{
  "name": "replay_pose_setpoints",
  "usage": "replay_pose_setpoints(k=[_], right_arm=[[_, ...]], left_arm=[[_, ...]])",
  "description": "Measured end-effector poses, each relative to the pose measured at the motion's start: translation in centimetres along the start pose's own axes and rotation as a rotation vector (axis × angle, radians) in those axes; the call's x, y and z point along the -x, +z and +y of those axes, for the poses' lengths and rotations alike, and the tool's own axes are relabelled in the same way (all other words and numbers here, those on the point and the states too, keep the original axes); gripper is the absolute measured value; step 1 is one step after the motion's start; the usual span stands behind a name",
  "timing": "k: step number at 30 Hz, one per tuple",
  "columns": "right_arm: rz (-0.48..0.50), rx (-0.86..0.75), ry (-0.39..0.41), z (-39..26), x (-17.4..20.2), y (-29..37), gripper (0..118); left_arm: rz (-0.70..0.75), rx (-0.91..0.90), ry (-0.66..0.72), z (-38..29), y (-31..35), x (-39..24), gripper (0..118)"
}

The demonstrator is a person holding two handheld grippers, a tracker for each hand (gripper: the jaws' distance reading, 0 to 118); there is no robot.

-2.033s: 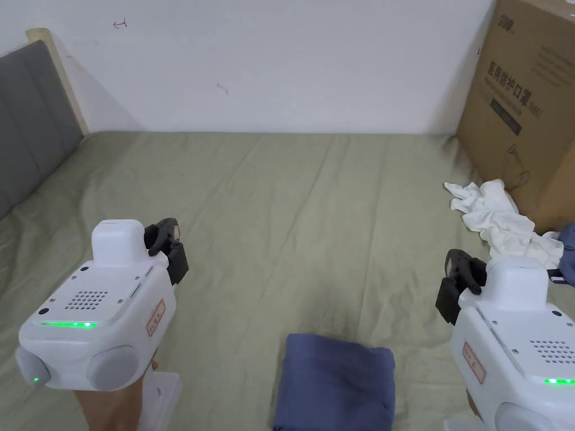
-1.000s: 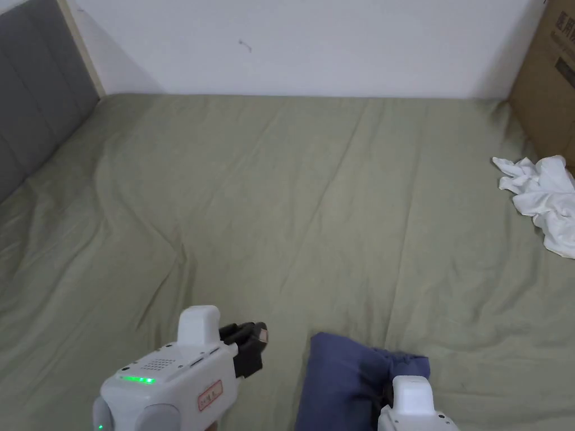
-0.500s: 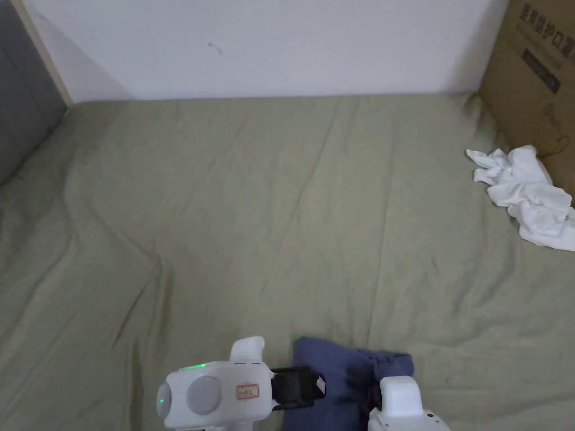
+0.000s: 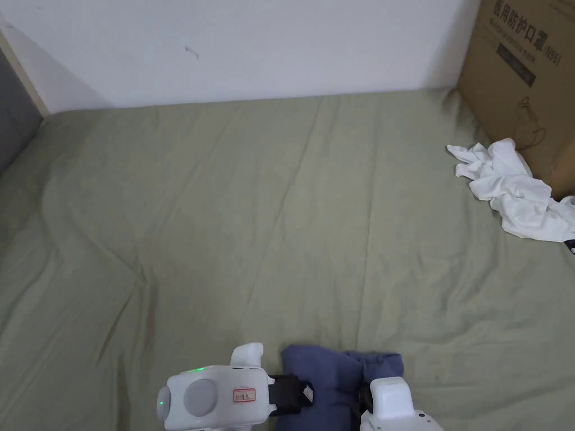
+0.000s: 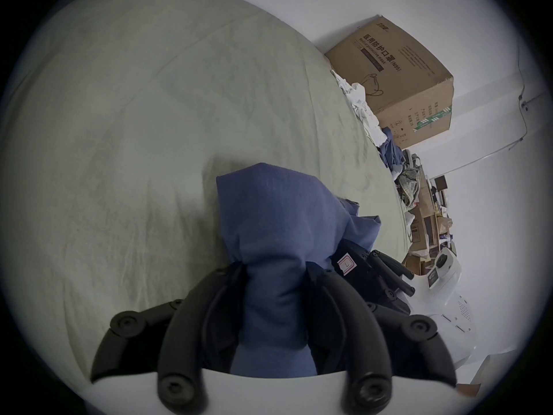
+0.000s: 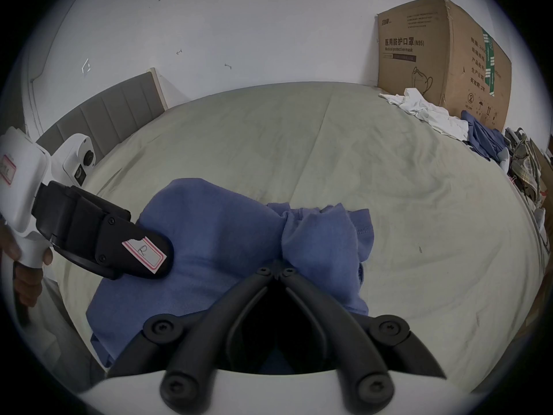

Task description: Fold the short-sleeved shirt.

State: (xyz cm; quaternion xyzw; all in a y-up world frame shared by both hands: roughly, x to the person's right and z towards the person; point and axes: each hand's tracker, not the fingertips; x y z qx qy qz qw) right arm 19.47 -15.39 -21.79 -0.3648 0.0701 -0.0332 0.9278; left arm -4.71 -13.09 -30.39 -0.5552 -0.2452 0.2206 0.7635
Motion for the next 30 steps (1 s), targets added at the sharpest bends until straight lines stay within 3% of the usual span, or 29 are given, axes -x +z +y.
replay_pose_setpoints(k=[6, 11, 21, 30], right_arm=[[0.021, 0.02, -0.027, 1.6, -0.4, 0.8, 3], [0.017, -0.068, -0.002, 3.5, -0.1, 3.3, 3], [0.051, -0.202, 0.028, 7.8, 2.3, 6.4, 3], [0.114, -0.241, 0.088, 10.4, 6.7, 5.8, 3]], left_arm=[[0.009, -0.03, -0.038, -0.3, 1.1, -1.0, 29], [-0.005, -0.061, -0.052, 0.6, 3.9, -0.3, 29], [0.221, -0.167, -0.06, 3.1, 15.5, 8.6, 29], [0.518, -0.208, 0.046, 5.1, 28.5, 20.3, 29]])
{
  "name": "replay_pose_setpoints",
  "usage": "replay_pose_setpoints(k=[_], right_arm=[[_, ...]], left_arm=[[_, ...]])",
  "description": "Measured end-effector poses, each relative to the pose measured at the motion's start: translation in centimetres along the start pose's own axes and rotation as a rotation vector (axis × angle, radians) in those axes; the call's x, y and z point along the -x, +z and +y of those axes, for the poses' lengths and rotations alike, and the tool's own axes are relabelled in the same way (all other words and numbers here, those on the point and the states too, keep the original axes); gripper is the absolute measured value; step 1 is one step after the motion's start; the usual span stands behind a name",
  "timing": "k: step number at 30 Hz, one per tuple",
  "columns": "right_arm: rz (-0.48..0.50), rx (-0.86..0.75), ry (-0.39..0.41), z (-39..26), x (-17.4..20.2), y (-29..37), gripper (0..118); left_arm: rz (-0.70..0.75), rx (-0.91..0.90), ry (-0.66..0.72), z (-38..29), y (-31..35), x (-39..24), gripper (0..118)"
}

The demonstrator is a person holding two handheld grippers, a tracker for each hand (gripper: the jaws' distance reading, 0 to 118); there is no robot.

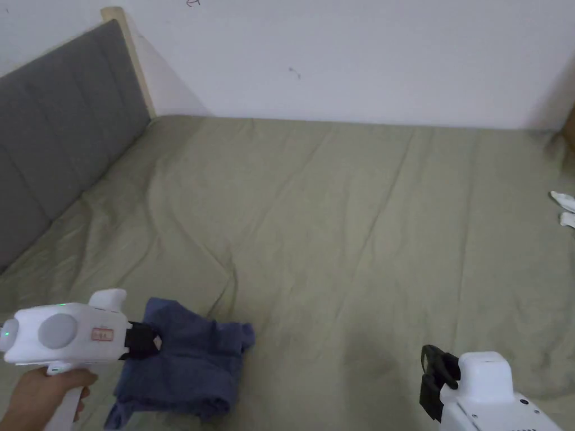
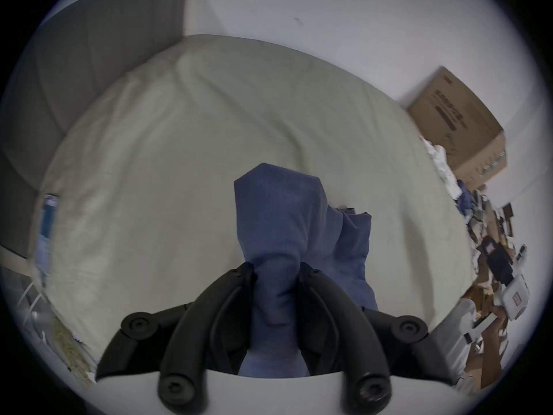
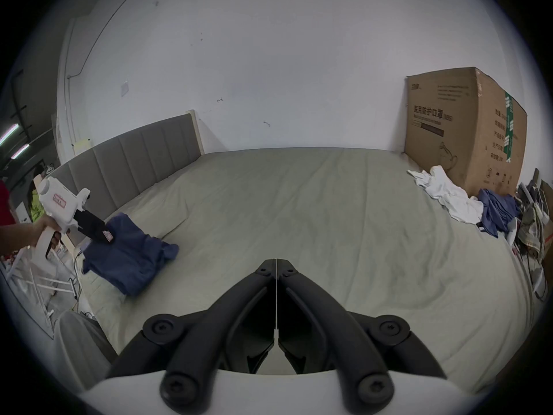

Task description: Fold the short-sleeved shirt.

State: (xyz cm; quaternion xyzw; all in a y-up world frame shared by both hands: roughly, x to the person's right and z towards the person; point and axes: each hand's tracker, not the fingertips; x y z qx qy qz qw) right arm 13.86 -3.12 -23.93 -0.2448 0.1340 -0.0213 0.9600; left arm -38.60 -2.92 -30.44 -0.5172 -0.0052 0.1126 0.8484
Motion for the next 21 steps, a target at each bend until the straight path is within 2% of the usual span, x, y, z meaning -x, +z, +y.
replay_pose_setpoints(k=[8, 18, 19, 20, 21], right_arm=[[0.026, 0.023, 0.03, 0.3, 1.8, -2.0, 3], [0.001, 0.052, 0.039, 0.3, 1.1, -2.9, 3], [-0.001, 0.051, 0.036, 0.4, 1.0, -2.8, 3], [-0.002, 0.049, 0.034, 0.5, 0.9, -2.7, 3], [-0.003, 0.046, 0.033, 0.7, 0.8, -2.6, 3]], left_arm=[[0.157, 0.064, 0.038, 2.8, 1.4, 7.0, 29], [0.21, 0.133, 0.088, 4.0, -0.8, 8.4, 32], [0.211, 0.133, 0.087, 4.1, -0.7, 8.2, 38], [0.219, 0.132, 0.081, 4.2, -0.6, 8.0, 54], [0.233, 0.12, 0.075, 4.2, -0.4, 7.7, 84]])
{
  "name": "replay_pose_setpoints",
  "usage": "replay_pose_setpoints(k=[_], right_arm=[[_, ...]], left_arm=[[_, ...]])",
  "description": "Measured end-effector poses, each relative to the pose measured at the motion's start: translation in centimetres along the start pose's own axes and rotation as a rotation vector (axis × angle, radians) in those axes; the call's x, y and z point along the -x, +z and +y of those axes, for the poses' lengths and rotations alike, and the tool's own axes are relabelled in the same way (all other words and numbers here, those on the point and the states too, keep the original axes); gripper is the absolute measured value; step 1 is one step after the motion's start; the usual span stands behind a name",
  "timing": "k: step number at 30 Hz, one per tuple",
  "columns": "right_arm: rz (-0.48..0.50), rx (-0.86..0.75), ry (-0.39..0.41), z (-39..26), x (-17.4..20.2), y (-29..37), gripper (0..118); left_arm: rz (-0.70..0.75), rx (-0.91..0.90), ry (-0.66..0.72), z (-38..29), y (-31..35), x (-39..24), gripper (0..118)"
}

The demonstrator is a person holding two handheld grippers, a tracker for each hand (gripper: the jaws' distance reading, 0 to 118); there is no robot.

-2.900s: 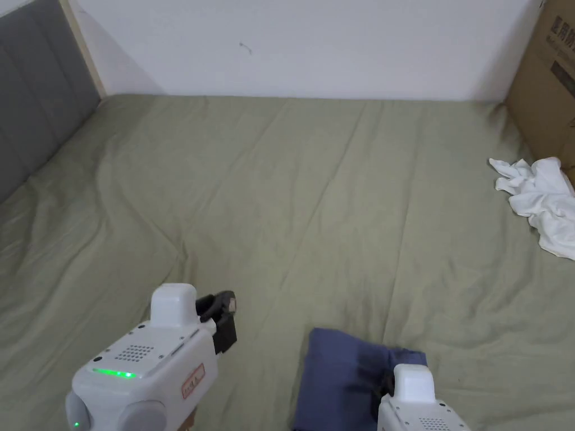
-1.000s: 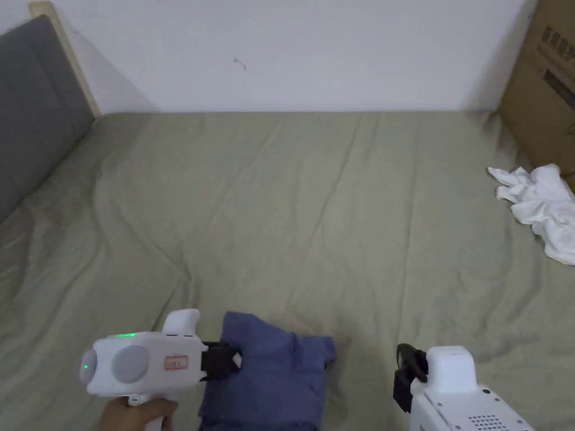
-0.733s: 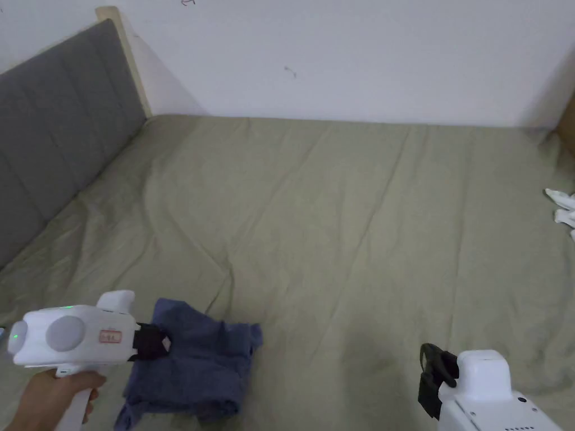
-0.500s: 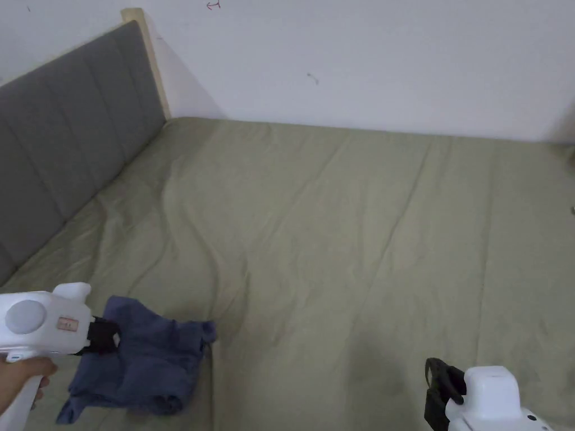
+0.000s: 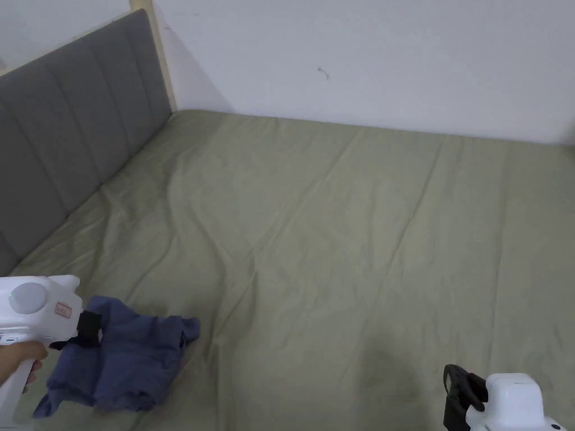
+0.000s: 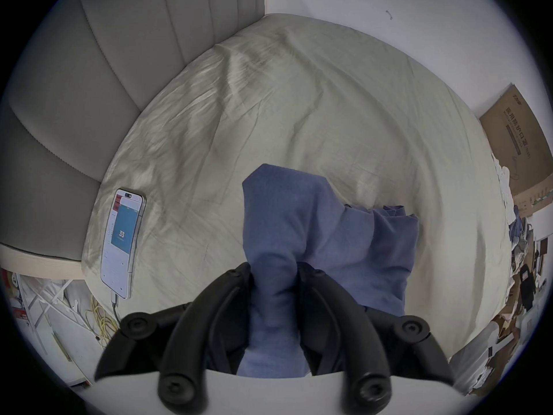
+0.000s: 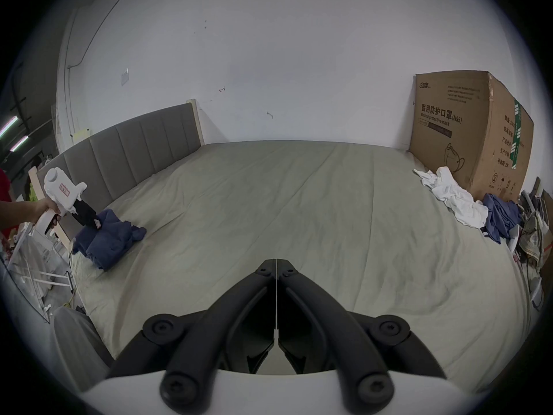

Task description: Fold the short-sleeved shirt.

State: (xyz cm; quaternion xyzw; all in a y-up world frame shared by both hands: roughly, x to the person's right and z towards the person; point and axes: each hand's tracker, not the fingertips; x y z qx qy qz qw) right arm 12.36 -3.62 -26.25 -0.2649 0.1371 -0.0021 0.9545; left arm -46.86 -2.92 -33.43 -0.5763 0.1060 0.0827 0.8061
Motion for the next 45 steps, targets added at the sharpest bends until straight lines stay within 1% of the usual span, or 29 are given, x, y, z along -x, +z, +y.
replay_pose_setpoints(k=[1, 2, 3, 4, 8, 16, 20, 27, 29, 30, 33, 35, 38, 40, 42, 43, 44, 45], right_arm=[[-0.002, -0.007, -0.003, 0.2, -0.1, 0.2, 3], [-0.002, -0.012, -0.006, 0.3, -0.3, 0.4, 3], [-0.002, -0.02, -0.01, 0.5, -0.5, 0.7, 3], [-0.003, -0.03, -0.013, 0.7, -0.6, 1.0, 3], [-0.007, -0.075, -0.021, 1.9, -1.2, 2.4, 3], [-0.016, -0.198, -0.002, 5.9, -2.3, 6.7, 3], [-0.042, -0.257, 0.026, 8.4, -3.0, 9.0, 3], [-0.11, -0.349, 0.031, 11.8, -4.8, 12.9, 3], [-0.135, -0.364, 0.028, 12.4, -5.5, 13.9, 3], [-0.149, -0.375, 0.02, 12.6, -5.9, 14.5, 3], [-0.178, -0.405, 0.018, 13.0, -7.0, 15.9, 3], [-0.2, -0.417, 0.021, 13.0, -7.7, 16.6, 3], [-0.229, -0.437, 0.03, 12.8, -8.7, 17.7, 3], [-0.251, -0.45, 0.033, 12.5, -9.3, 18.3, 3], [-0.262, -0.458, 0.033, 12.3, -9.7, 18.8, 3], [-0.268, -0.457, 0.032, 12.2, -9.9, 19.1, 3], [-0.274, -0.459, 0.031, 12.1, -10.0, 19.2, 3], [-0.281, -0.463, 0.028, 11.9, -10.2, 19.5, 3]], left_arm=[[0.016, -0.013, 0.008, 0.0, 0.4, 0.0, 94], [0.024, -0.02, 0.011, 0.1, 0.8, 0.1, 96], [0.027, -0.031, 0.018, 0.0, 1.6, 0.2, 96], [-0.005, -0.067, 0.033, 0.1, 2.5, 0.1, 96], [-0.012, -0.156, 0.052, 0.1, 6.0, -0.7, 96], [-0.087, -0.438, 0.053, -1.1, 14.4, -5.1, 96], [-0.109, -0.6, 0.025, -2.3, 18.7, -8.7, 96], [-0.168, -0.837, 0.024, -4.9, 24.2, -15.4, 96], [-0.132, -0.914, -0.027, -6.0, 25.2, -18.1, 96], [-0.112, -0.958, -0.049, -6.7, 25.7, -19.5, 96], [-0.156, -1.064, -0.05, -8.6, 26.8, -23.1, 96], [-0.145, -1.136, -0.055, -9.6, 27.0, -25.3, 96], [-0.176, -1.206, -0.053, -11.3, 27.0, -28.3, 95], [-0.165, -1.256, -0.09, -12.4, 26.5, -30.4, 95], [-0.151, -1.284, -0.126, -12.7, 25.4, -31.6, 91], [-0.16, -1.286, -0.14, -13.1, 25.0, -32.3, 85], [-0.171, -1.292, -0.153, -13.4, 24.7, -32.8, 76], [-0.192, -1.297, -0.174, -14.0, 24.5, -33.5, 64]])
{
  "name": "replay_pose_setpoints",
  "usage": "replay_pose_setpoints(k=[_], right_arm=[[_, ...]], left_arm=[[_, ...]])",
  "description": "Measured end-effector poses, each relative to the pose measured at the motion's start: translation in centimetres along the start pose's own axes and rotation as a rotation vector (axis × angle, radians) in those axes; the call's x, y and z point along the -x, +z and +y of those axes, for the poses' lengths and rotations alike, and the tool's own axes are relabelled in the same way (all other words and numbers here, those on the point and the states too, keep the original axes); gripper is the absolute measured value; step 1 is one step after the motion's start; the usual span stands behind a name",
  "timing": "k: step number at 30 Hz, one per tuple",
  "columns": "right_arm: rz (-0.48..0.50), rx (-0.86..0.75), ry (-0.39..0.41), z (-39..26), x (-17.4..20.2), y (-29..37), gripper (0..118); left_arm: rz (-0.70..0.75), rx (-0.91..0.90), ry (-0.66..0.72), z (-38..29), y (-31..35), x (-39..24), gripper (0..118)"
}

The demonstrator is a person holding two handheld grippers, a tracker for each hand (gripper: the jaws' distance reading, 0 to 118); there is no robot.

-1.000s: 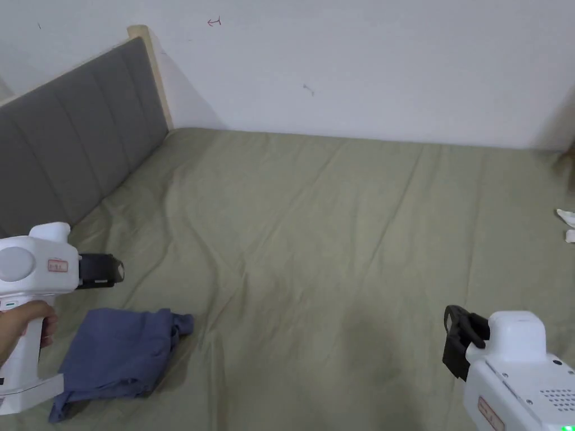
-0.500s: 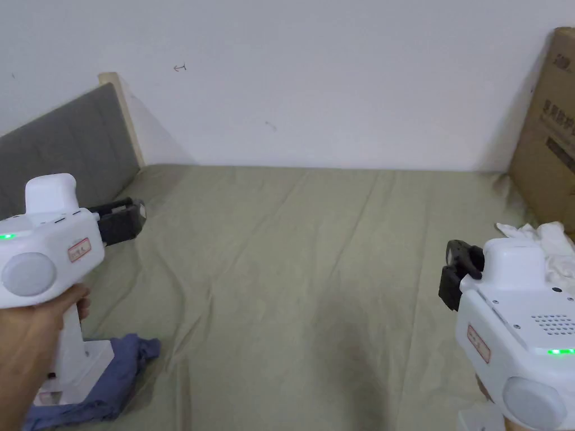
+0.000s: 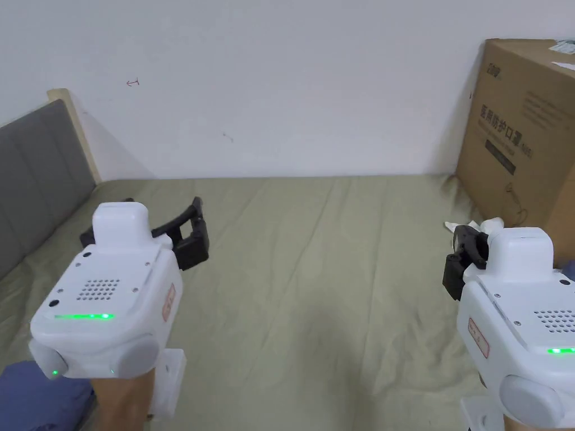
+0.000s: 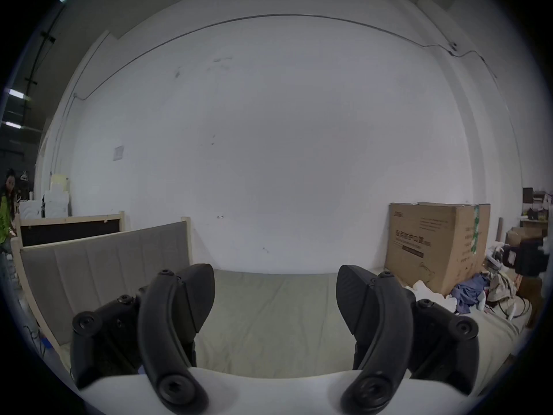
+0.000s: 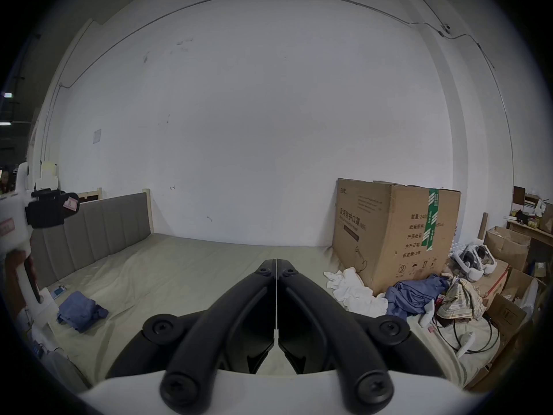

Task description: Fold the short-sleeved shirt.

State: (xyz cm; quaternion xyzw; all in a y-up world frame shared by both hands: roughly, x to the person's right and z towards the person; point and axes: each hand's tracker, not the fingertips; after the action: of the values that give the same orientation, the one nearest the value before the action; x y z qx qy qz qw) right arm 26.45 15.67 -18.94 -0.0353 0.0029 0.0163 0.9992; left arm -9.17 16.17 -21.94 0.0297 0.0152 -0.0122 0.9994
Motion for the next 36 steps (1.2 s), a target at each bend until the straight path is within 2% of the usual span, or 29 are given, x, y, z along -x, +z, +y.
replay_pose_setpoints(k=[2, 3, 4, 5, 36], right_arm=[[-0.01, -0.005, -0.001, 0.1, -0.2, 0.4, 3], [-0.013, -0.007, -0.002, 0.1, -0.3, 0.5, 3], [-0.016, -0.009, -0.002, 0.1, -0.3, 0.7, 3], [-0.019, -0.011, -0.002, 0.2, -0.4, 0.7, 3], [-0.04, -0.025, 0.004, 0.5, -0.5, 1.2, 3]], left_arm=[[-0.03, -0.003, -0.002, -0.7, 0.2, -1.0, 60], [-0.046, 0.004, -0.002, -1.1, 0.2, -1.4, 40], [-0.067, 0.005, 0.005, -1.1, 0.4, -2.0, 13], [-0.083, 0.005, 0.005, -1.4, 0.4, -2.3, 7], [-0.089, 0.05, 0.0, -3.0, 1.0, -4.1, 6]])
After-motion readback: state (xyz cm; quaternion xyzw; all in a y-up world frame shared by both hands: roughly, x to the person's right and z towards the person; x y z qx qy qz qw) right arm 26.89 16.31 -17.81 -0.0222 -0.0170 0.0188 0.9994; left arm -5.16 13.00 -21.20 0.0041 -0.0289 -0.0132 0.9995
